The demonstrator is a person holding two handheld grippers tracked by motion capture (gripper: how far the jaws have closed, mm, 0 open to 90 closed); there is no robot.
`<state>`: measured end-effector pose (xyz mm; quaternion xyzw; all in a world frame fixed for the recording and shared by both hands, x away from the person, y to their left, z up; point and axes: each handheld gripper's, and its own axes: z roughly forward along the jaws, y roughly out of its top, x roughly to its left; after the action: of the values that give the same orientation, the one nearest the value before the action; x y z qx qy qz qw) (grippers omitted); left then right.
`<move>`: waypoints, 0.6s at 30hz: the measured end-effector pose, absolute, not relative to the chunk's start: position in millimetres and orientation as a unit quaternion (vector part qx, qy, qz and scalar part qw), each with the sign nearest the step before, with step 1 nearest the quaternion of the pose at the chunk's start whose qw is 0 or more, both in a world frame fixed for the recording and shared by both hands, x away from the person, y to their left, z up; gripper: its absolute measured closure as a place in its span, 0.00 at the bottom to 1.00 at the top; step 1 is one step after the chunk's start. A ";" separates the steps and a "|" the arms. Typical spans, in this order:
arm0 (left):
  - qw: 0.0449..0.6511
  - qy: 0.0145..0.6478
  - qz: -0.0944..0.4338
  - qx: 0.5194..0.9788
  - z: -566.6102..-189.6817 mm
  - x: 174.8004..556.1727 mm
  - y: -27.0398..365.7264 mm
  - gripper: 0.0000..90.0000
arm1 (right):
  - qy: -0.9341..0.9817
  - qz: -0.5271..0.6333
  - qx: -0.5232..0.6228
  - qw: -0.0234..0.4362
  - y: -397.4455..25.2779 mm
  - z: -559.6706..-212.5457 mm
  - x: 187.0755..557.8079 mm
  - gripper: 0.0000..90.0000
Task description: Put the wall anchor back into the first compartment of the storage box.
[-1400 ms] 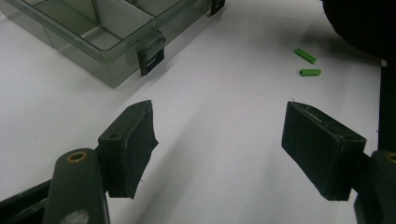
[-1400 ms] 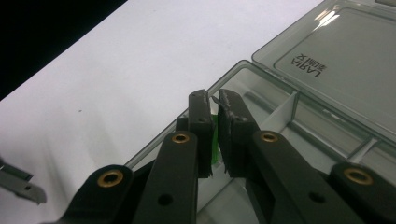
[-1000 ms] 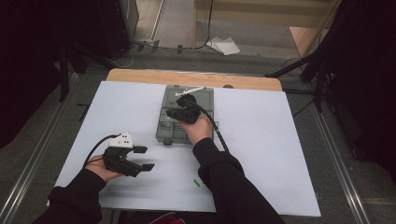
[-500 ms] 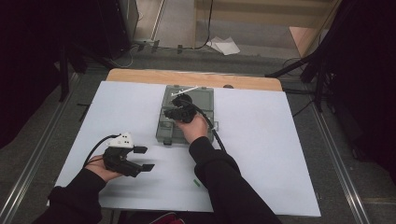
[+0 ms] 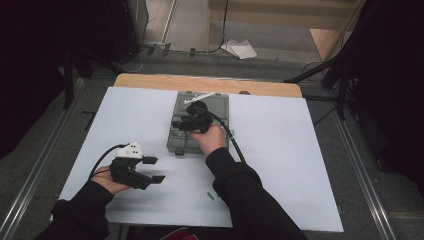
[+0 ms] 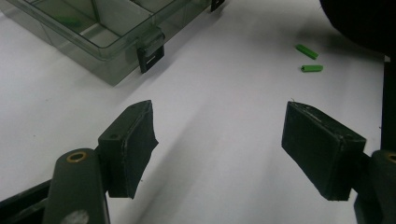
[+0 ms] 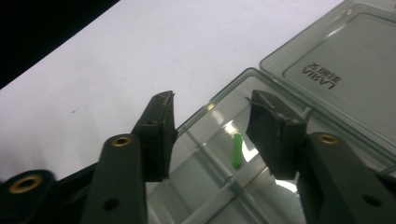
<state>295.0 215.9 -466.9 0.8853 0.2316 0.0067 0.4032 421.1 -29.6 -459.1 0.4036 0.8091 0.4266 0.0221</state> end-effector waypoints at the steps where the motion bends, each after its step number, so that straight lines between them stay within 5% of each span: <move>1: 0.404 0.232 0.007 0.885 -467.1 295.1 215.9 0.28 | 0.811 0.426 0.401 0.020 -30.3 -457.7 418.5 0.53; 6: 0.403 0.233 0.007 0.885 -467.2 295.2 215.9 0.28 | 0.814 0.433 0.385 0.020 -33.7 -455.7 408.4 0.44; 18: 0.404 0.237 0.007 0.883 -467.9 295.0 216.0 0.28 | 0.817 0.450 0.362 0.009 -49.7 -447.9 381.4 0.40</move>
<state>295.0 216.0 -467.9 0.8834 0.2369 0.0068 0.4042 381.4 -49.7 -447.9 0.3620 0.8165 0.4496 0.0088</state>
